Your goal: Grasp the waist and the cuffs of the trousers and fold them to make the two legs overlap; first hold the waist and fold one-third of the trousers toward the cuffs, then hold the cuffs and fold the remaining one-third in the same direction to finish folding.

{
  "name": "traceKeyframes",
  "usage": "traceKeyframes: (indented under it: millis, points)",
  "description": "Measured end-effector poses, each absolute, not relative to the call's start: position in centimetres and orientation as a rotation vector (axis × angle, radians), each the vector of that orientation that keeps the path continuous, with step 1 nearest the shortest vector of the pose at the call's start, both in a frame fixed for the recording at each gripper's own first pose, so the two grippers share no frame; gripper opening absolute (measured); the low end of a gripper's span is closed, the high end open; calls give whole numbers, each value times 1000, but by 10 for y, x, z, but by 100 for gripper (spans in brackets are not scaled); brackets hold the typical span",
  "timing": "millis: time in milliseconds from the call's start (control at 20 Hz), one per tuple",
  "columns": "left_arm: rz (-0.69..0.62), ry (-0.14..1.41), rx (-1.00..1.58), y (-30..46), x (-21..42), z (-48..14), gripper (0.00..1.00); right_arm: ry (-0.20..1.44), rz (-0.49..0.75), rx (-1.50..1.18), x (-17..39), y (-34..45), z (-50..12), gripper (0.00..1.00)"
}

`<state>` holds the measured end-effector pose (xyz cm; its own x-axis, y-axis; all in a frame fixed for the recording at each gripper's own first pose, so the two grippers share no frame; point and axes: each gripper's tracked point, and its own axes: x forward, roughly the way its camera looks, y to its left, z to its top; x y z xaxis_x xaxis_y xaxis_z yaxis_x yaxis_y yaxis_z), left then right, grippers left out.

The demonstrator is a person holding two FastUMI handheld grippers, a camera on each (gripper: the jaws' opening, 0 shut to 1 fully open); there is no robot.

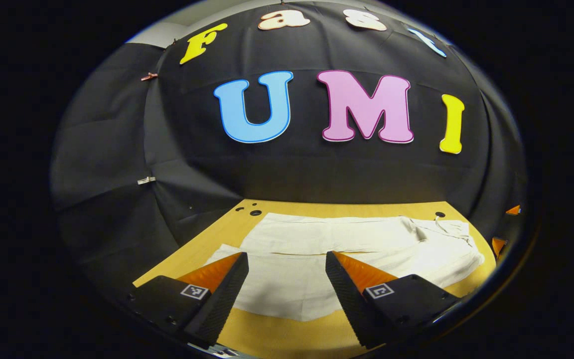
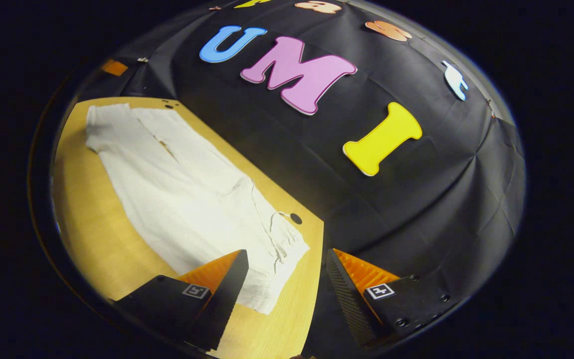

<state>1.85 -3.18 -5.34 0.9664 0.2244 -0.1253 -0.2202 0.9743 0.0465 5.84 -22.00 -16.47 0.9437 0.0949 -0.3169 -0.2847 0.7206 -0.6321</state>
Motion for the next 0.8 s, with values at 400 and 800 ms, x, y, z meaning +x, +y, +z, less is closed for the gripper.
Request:
traceKeyframes:
  millis: [400, 800]
  points:
    - [299, 185, 65, -10, 7, -76, 98, 432, 422, -1012, 61, -253, -260, 98]
    - [342, 227, 101, 8, 1, -84, 98, 465, 487, -1173, 76, -265, -289, 96]
